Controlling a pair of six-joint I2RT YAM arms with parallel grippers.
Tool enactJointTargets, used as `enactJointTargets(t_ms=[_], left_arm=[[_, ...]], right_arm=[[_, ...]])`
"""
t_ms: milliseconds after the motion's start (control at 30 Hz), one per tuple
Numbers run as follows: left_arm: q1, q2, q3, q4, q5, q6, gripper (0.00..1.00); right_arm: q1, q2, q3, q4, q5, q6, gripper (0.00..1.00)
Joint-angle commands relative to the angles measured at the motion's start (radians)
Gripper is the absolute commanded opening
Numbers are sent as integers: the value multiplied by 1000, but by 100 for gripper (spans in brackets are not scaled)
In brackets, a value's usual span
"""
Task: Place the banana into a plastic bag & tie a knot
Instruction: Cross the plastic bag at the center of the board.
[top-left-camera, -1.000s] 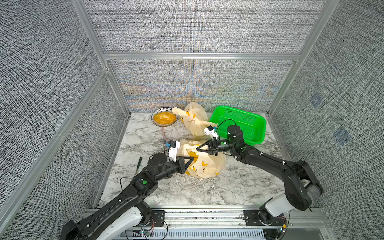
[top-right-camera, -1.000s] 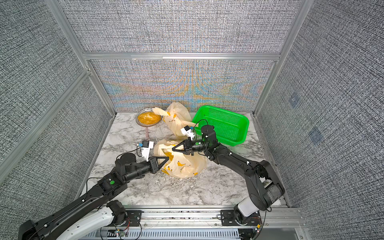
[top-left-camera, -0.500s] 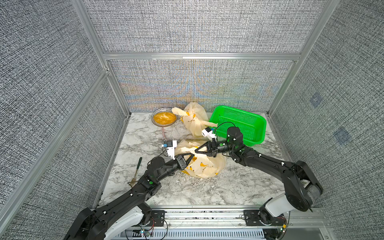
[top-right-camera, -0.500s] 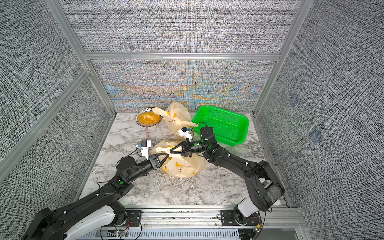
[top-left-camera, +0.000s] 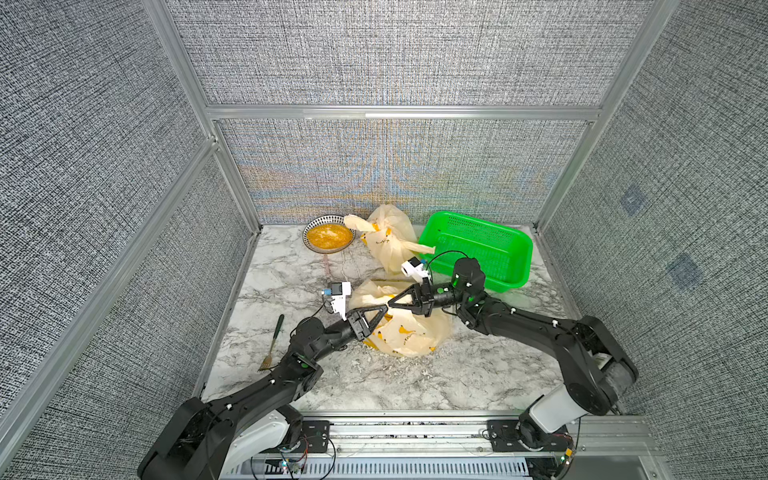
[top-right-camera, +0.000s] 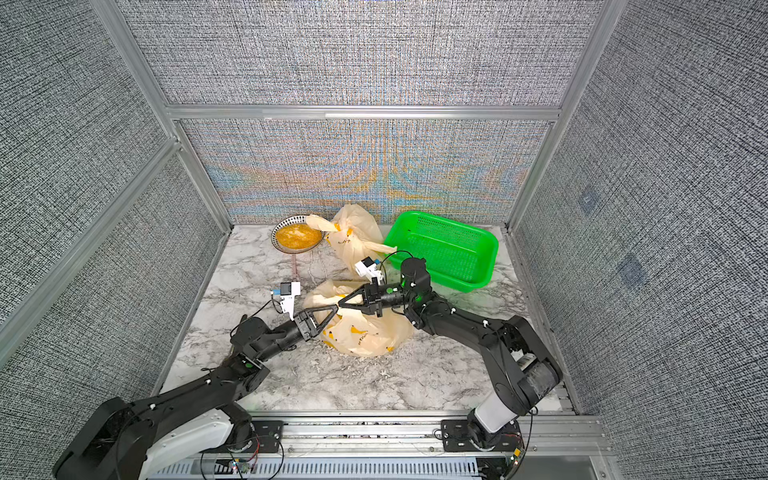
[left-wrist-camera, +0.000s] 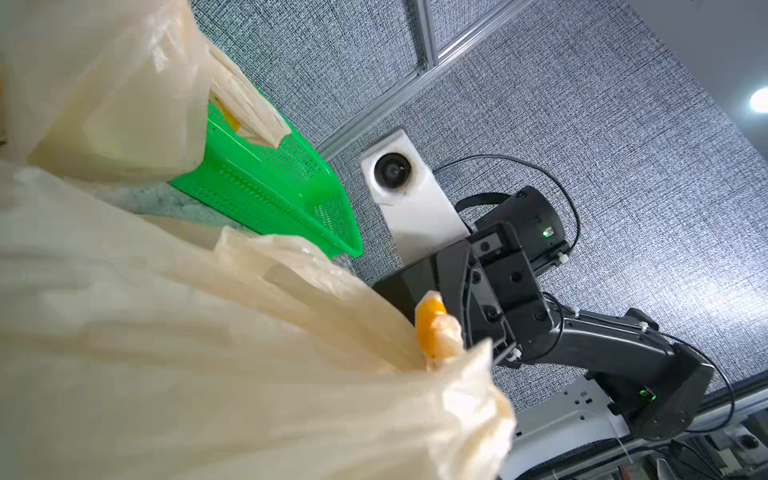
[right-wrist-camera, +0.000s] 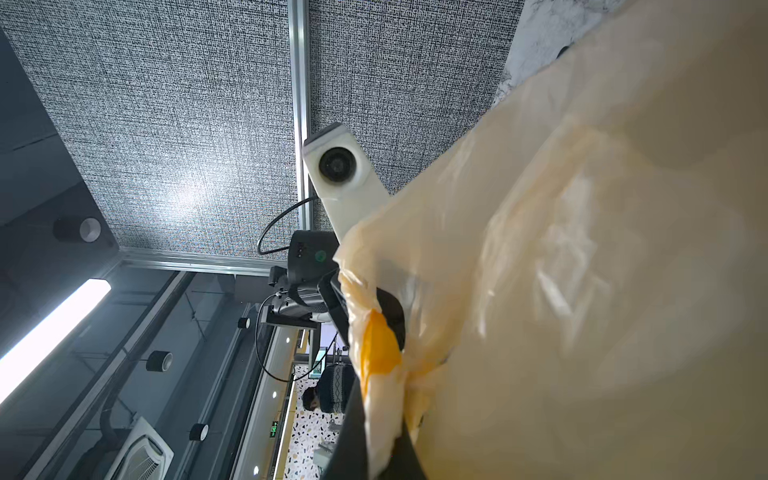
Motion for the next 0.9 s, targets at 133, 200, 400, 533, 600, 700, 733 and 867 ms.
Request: enactJointTargets(t_ms=[133, 200, 400, 533, 600, 700, 733, 867], left_arm=[[10, 8, -9, 92, 51, -21, 28], [12, -19, -34, 59, 46, -11, 26], [12, -137, -62, -102, 25, 34, 20], [12, -154, -35, -170, 20, 60, 17], [12, -122, -18, -164, 27, 61, 18], [12, -60, -8, -111, 36, 49, 23], [12, -42, -8, -94, 41, 45, 28], [12, -9, -6, -52, 43, 36, 42]], right_arm=[[-1, 6, -2, 97, -18, 40, 0], [-1, 10, 1, 100, -19, 42, 0], [-3, 25, 7, 116, -17, 53, 0], [0, 30, 3, 138, -15, 67, 0], [4, 31, 2, 140, -13, 66, 0], [4, 31, 0, 140, -13, 67, 0], [3, 30, 0, 139, -12, 67, 0], [3, 29, -1, 141, -13, 67, 0]])
